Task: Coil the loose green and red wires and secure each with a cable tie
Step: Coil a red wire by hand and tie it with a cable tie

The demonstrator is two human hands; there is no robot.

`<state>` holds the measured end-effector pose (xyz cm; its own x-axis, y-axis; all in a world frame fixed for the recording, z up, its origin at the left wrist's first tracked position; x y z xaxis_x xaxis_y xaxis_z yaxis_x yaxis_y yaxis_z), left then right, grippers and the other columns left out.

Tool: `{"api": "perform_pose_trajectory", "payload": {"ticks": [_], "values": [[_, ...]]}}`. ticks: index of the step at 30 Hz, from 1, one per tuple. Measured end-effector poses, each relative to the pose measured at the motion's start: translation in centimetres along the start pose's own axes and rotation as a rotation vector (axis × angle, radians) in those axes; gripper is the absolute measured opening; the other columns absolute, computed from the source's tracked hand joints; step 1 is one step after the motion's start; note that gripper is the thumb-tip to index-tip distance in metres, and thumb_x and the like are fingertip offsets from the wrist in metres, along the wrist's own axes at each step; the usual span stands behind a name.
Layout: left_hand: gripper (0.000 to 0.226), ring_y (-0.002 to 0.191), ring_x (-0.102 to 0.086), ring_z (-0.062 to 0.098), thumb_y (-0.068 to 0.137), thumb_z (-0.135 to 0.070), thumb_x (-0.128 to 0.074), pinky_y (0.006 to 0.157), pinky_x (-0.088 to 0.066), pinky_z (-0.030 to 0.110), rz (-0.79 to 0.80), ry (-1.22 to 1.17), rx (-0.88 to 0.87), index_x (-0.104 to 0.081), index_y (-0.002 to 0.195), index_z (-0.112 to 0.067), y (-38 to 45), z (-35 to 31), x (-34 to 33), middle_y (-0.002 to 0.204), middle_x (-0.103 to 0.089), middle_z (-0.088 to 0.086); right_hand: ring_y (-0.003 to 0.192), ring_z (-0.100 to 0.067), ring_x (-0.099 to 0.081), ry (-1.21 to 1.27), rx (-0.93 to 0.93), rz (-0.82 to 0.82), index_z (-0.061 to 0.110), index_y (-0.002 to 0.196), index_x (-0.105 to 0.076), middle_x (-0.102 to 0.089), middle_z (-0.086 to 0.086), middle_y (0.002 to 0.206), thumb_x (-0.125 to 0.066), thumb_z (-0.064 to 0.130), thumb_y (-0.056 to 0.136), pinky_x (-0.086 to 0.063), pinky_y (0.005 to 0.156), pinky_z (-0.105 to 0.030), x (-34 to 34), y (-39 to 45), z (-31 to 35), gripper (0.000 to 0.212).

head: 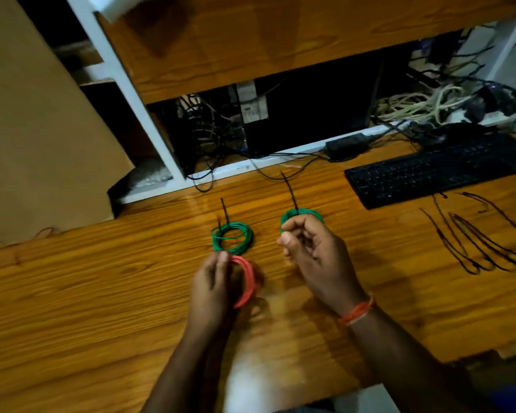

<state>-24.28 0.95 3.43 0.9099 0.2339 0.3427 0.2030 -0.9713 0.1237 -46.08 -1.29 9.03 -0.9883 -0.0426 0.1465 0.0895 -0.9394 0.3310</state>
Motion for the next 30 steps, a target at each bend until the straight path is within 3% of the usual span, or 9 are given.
{"api": "perform_pose_trajectory", "payload": {"ticks": [4, 8, 12, 16, 19, 21, 25, 27, 30], "values": [[0.046, 0.061, -0.048, 0.017, 0.107, -0.043, -0.046, 0.058, -0.034, 0.035, -0.078, 0.045, 0.162, -0.060, 0.086, -0.005, 4.3, 3.6, 7.8, 0.072, -0.061, 0.012, 0.078, -0.015, -0.066, -0.042, -0.024, 0.043, 0.019, 0.096, -0.067, -0.068, 0.002, 0.083, -0.062, 0.019, 0.095, -0.056, 0.066, -0.036, -3.4, 1.2, -1.5, 0.005], [0.036, 0.054, -0.048, 0.015, 0.109, -0.035, -0.046, 0.053, -0.036, 0.032, -0.007, 0.134, 0.262, -0.057, 0.079, -0.017, 9.4, 7.1, 8.8, 0.060, -0.053, -0.007, 0.068, -0.003, -0.057, -0.079, -0.087, 0.133, 0.018, 0.090, -0.067, -0.064, 0.003, 0.074, -0.066, 0.014, 0.093, -0.046, 0.061, -0.022, -7.7, 1.7, -3.0, 0.005], [0.034, 0.078, -0.068, 0.030, 0.107, -0.037, -0.048, 0.073, -0.056, 0.043, 0.043, 0.348, 0.246, -0.064, 0.085, -0.016, 12.8, 8.9, 7.8, 0.080, -0.070, 0.005, 0.069, 0.001, -0.057, -0.125, -0.136, 0.182, 0.017, 0.088, -0.068, -0.064, 0.007, 0.074, -0.069, 0.010, 0.093, -0.044, 0.062, -0.017, -10.4, 1.8, -3.5, 0.009], [0.035, 0.109, -0.060, 0.033, 0.107, -0.043, -0.043, 0.095, -0.038, 0.041, 0.040, 0.728, 0.137, -0.068, 0.108, -0.018, 13.3, 8.4, 7.1, 0.108, -0.070, 0.011, 0.072, 0.000, -0.062, -0.220, -0.159, 0.167, 0.018, 0.088, -0.069, -0.069, 0.005, 0.076, -0.070, 0.008, 0.093, -0.047, 0.063, -0.017, -11.7, 1.6, -3.8, 0.011], [0.038, 0.118, -0.045, 0.031, 0.104, -0.047, -0.047, 0.098, -0.036, 0.041, 0.063, 0.697, 0.097, -0.062, 0.130, -0.023, 11.5, 8.4, 7.1, 0.123, -0.057, 0.008, 0.084, -0.007, -0.061, -0.448, -0.018, -0.020, 0.021, 0.097, -0.068, -0.066, 0.005, 0.090, -0.070, 0.011, 0.092, -0.049, 0.070, -0.024, -11.0, 2.2, -2.0, 0.011], [0.039, 0.117, -0.042, 0.029, 0.103, -0.046, -0.051, 0.098, -0.038, 0.040, 0.073, 0.677, 0.065, -0.059, 0.135, -0.024, 10.2, 8.4, 7.4, 0.126, -0.052, 0.007, 0.099, -0.019, -0.056, -0.684, 0.110, -0.094, 0.017, 0.113, -0.069, -0.063, -0.002, 0.107, -0.073, 0.018, 0.089, -0.050, 0.081, -0.033, -11.5, 2.6, -0.3, 0.025], [0.041, 0.118, -0.044, 0.031, 0.102, -0.046, -0.051, 0.095, -0.040, 0.041, 0.033, 0.680, 0.021, -0.058, 0.134, -0.022, 8.6, 8.3, 8.0, 0.126, -0.052, 0.009, 0.126, -0.027, -0.047, -1.084, 0.154, 0.125, 0.020, 0.135, -0.062, -0.056, -0.004, 0.135, -0.073, 0.038, 0.087, -0.047, 0.093, -0.044, -16.0, 3.9, -1.3, 0.052], [0.050, 0.120, -0.044, 0.032, 0.100, -0.054, -0.044, 0.097, -0.042, 0.044, 0.015, 0.660, 0.005, -0.055, 0.136, -0.021, 7.9, 8.2, 8.2, 0.128, -0.050, 0.009, 0.132, -0.029, -0.045, -1.183, 0.052, 0.288, 0.022, 0.136, -0.061, -0.058, -0.003, 0.136, -0.066, 0.042, 0.092, -0.042, 0.099, -0.047, -17.5, 3.7, -4.5, 0.049], [0.076, 0.127, -0.038, 0.027, 0.092, -0.075, -0.029, 0.100, -0.041, 0.044, 0.056, 0.711, -0.052, -0.044, 0.148, -0.025, 6.5, 7.8, 7.7, 0.141, -0.042, 0.004, 0.124, -0.027, -0.051, -1.247, -0.002, 0.313, 0.026, 0.125, -0.067, -0.063, -0.001, 0.127, -0.061, 0.036, 0.095, -0.040, 0.091, -0.043, -16.7, 2.8, -6.9, 0.033]]}}
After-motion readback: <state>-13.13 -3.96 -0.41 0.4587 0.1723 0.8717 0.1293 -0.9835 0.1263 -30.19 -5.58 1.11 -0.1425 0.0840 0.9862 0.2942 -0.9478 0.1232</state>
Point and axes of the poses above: each hand's wrist, its own y-axis towards the middle knuckle, its own x-axis out of the back of the hand, z = x × y, the point moved 10 cm from there along y, towards the middle knuckle
